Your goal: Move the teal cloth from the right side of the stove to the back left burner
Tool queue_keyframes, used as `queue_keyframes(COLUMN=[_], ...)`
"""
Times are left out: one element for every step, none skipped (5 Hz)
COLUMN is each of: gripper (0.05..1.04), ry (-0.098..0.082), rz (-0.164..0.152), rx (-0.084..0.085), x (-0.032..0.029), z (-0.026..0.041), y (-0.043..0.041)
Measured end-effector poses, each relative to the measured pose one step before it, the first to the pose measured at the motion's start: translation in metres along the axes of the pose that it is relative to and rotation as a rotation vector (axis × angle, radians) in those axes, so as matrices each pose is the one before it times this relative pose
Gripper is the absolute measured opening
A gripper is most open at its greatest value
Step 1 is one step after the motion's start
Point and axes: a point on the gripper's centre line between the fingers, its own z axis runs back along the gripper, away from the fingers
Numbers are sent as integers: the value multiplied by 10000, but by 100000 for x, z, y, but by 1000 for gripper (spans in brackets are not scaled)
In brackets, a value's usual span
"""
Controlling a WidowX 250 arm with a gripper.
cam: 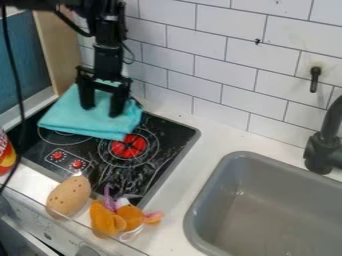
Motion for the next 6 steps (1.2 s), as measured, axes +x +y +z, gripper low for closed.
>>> queue_keyframes(gripper=[1000, 1000, 1000, 1000, 1000, 1000], ry=[448, 457, 138, -1063, -654, -463], rz=[148, 194, -568, -582, -381, -729], rx=[187, -259, -333, -110, -68, 96], x=[339, -1298, -1074, -2127, -2060, -1345], z=[548, -118, -869, 3780, 38, 2099], y=[2478, 2292, -497, -717, -2246, -1956])
